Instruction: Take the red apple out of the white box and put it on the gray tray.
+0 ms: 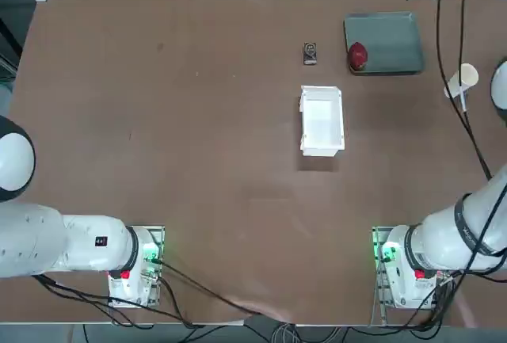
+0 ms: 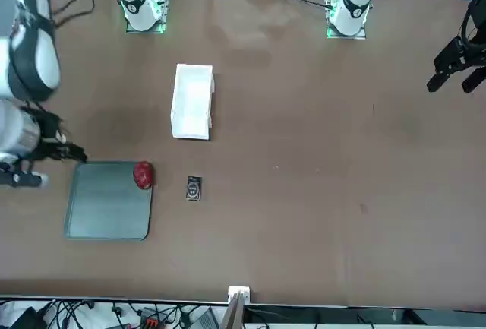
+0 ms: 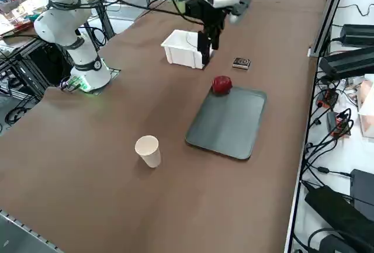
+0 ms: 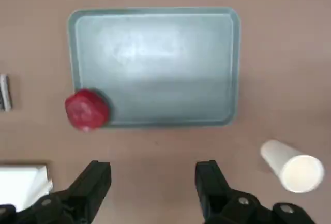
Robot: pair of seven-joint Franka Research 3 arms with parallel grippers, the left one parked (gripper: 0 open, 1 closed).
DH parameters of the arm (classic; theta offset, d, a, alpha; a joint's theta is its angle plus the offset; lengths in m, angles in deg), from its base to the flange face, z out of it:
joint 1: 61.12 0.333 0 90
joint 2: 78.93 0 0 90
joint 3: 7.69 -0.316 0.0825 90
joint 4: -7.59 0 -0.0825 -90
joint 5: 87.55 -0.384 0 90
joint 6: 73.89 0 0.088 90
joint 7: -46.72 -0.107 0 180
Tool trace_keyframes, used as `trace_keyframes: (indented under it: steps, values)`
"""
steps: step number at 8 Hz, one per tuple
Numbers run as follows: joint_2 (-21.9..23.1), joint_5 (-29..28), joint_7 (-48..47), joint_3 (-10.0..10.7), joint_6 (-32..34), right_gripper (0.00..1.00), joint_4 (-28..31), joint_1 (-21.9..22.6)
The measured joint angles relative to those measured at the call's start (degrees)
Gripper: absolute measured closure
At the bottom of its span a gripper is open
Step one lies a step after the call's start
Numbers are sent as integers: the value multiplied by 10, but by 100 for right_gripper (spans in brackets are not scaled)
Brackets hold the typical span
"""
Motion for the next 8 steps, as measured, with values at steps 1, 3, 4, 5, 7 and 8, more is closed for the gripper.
trace_keyframes:
  steps: [1,3,4,5,7,8]
  values:
    - [28,-2,26,1,19,0,-1,-4]
    - [83,-12,33,-1,41,0,-2,-3]
    - [107,-14,31,-3,68,0,0,-3]
    - [133,-15,30,-4,89,0,11,-3]
    - [185,-16,30,-7,100,0,50,-2]
    - [210,-16,23,-9,101,0,72,-1]
